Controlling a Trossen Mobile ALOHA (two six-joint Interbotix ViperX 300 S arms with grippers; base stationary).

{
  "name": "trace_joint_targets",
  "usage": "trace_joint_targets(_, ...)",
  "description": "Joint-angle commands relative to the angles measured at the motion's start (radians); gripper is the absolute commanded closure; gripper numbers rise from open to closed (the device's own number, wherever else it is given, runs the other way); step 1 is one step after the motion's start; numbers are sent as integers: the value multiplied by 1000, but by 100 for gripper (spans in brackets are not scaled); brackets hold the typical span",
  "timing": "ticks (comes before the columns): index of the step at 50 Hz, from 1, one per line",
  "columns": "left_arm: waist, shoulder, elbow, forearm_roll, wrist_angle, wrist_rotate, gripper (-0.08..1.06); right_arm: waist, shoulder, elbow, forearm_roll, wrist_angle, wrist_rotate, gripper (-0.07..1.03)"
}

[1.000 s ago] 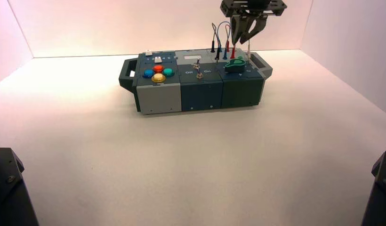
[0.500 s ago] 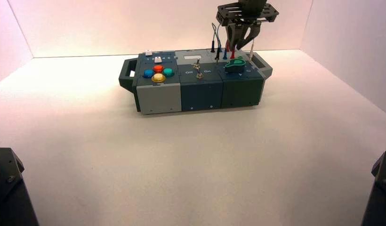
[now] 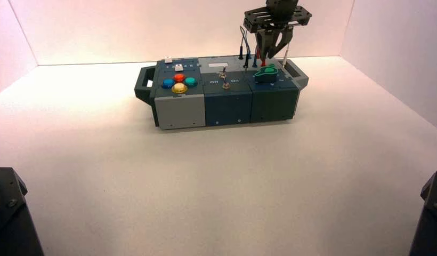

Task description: Pull the red wire.

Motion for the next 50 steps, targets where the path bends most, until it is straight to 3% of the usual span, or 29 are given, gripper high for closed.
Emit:
trace_joint_targets(1,-2,-3,-26,-5,-3,6,100,0,-11,-32,-5,-2,0,64)
trace_joint_targets(13,-2,-2,-26,-5,-2,6,100,2,17,-44,-5,-2,-6,65)
trace_joint_targets(24,-3,-2,-28,-5,-3,5,100,0,20,-46,-6,12,-11,82)
trace_joint_targets(35,-3,0,-28,-5,-3,6,100,2,20,-54,-6,43,-34,98)
trace_joint_targets(50,-3,-2,-26,-5,-3,6,100,0,0,-60,-6,64,-37,98)
